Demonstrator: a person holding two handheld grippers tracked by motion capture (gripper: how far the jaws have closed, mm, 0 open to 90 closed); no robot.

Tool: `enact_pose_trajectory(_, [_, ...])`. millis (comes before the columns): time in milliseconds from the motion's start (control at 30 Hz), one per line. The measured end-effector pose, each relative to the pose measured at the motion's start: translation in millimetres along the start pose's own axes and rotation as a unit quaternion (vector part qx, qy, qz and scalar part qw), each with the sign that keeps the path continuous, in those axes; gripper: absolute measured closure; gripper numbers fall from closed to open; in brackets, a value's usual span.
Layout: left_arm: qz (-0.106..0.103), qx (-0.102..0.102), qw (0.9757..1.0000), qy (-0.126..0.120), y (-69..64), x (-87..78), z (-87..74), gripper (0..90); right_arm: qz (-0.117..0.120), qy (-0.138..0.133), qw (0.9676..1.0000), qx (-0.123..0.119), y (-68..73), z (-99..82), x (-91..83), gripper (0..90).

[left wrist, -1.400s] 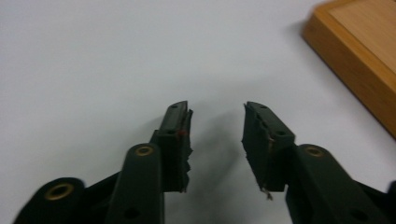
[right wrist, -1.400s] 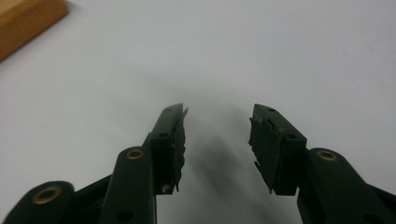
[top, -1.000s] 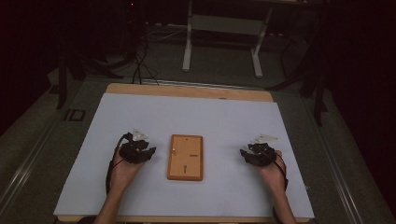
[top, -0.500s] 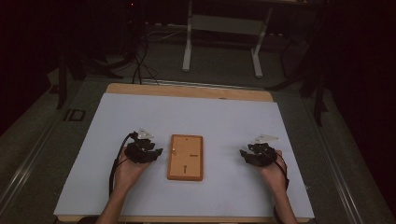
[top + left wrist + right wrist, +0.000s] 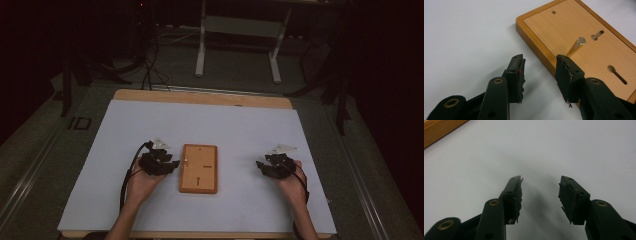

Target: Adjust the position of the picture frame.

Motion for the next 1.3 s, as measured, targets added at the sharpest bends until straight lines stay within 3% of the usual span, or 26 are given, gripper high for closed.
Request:
enact_pose_trajectory(167, [-0.007,0.013,0.9999,0.005,-3.8,0.5,1.0,58.2,0.0,-0.001,1.0,-0.001,0.0,0.1,-0.2,51.2])
enact_pose_trajectory(967, [-0.031,0.026,0.9992,-0.004,-22.5,11.3,11.3,60.6,0.003,0.0,1.0,-0.006,1.0,0.0,1.2,50.2])
enact_pose_trajectory(1133, [-0.028,0.021,0.9994,-0.006,-24.0,15.5,13.2,66.8,0.004,-0.001,1.0,-0.008,1.8,0.2,1.3,50.2])
enact_pose_trajectory(1300, [-0.023,-0.003,0.9996,-0.014,-22.9,20.0,14.9,75.2,0.005,-0.001,1.0,-0.006,1.4,-0.1,1.1,50.2])
Point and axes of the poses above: each handheld gripper's, and its own axes: x roughly forward along the jaws, z roughly out of its top, y roughly to its left, the point moved 2 cm from there along x, roughly forward along the jaws, and after that the axes turned 8 degrees about x, right-handed, at the moved point
